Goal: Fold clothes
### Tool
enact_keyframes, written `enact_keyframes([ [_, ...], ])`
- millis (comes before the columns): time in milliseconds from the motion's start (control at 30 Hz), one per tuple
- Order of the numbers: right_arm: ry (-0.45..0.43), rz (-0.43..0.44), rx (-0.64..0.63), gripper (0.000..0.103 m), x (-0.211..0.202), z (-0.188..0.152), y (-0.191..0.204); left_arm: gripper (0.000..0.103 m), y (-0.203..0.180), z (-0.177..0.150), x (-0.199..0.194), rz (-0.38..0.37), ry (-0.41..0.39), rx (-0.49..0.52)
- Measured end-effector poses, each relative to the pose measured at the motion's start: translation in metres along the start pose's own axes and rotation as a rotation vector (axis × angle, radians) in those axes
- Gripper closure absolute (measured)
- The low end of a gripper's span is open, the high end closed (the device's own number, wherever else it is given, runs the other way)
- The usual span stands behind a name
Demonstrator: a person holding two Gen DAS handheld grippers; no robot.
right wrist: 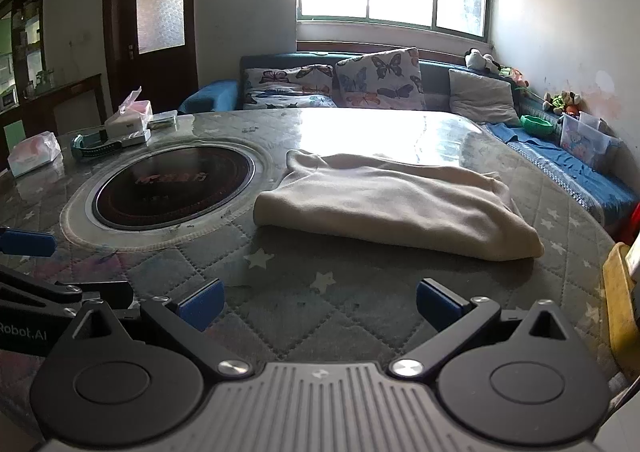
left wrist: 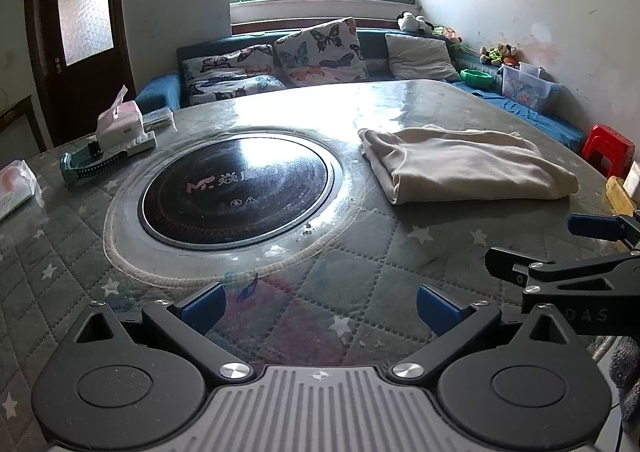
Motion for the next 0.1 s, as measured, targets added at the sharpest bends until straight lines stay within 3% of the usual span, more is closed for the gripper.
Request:
enact_keyframes([
  [100, 0.002, -0.003, 0.004, 0.000, 0.0012, -0.0003, -0.0007, 0.000, -0.0013, 0.0005, 0.0016, -0.003, 0.002, 0.001],
])
Point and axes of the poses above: each gripper's, at about its wrist camera, not at the fingertips, and x roughly the way its jaws point, y to its left, z to its top, the point moved 2 cm from there along x, roughly the way its jaws point, and after that the axes turned 4 degrees about y, right-handed, at the moved point
